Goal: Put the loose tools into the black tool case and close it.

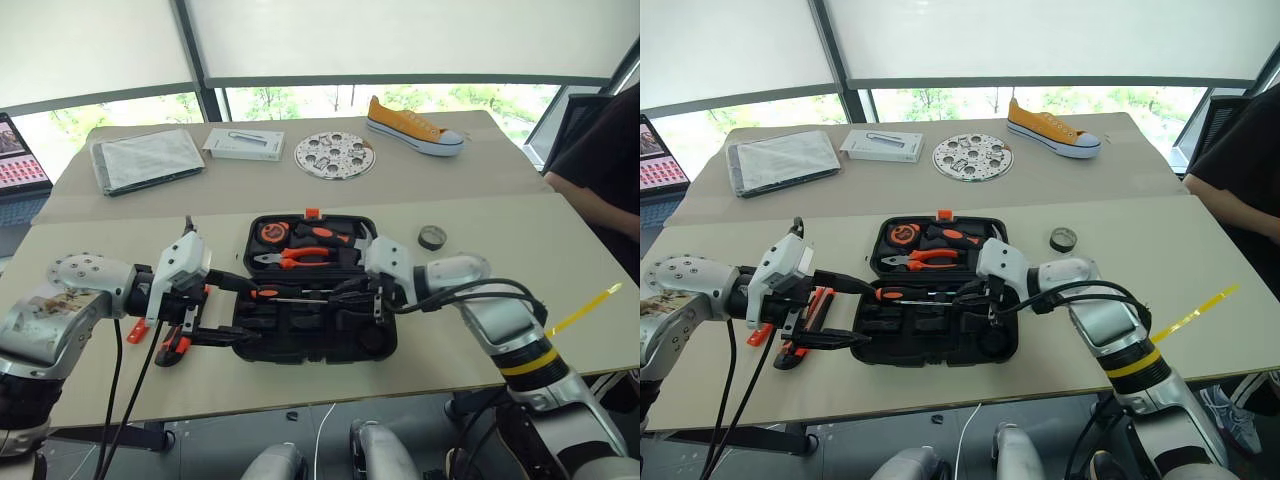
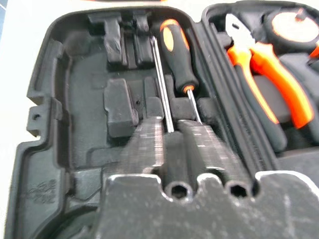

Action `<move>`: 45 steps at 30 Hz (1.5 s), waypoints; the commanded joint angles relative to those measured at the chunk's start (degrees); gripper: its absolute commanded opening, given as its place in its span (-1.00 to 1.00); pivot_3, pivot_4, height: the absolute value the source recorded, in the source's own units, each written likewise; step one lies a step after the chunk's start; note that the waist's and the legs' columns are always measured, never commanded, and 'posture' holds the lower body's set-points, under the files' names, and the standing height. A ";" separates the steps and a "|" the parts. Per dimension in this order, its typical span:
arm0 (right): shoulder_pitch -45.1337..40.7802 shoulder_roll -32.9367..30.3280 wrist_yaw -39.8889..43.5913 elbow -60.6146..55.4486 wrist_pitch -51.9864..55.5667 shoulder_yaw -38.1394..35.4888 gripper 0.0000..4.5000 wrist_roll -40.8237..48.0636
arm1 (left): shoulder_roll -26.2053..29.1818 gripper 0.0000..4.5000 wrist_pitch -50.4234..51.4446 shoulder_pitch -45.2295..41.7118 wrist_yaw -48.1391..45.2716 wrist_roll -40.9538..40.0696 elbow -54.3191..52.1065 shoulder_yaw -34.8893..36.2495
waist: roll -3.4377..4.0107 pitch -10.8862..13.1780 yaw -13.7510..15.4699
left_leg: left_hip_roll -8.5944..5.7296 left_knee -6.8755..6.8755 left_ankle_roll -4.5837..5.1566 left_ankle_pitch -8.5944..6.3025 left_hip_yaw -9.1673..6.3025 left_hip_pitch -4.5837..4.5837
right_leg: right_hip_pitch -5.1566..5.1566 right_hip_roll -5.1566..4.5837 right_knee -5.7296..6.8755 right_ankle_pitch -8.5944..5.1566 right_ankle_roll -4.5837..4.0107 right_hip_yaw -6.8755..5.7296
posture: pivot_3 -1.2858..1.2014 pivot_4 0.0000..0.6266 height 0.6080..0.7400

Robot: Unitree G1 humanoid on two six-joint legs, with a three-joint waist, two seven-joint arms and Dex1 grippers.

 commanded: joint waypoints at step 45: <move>4.11 -10.12 4.03 -21.65 14.45 -21.79 0.98 29.03 | -4.85 1.00 12.16 41.81 25.11 2.61 -6.14 41.65 | -0.11 -0.08 1.91 | 0.12 -0.51 -0.15 -0.12 0.02 0.84 | 0.79 -0.03 -0.07 -0.10 0.04 -0.05 | 0.03 -0.52 0.96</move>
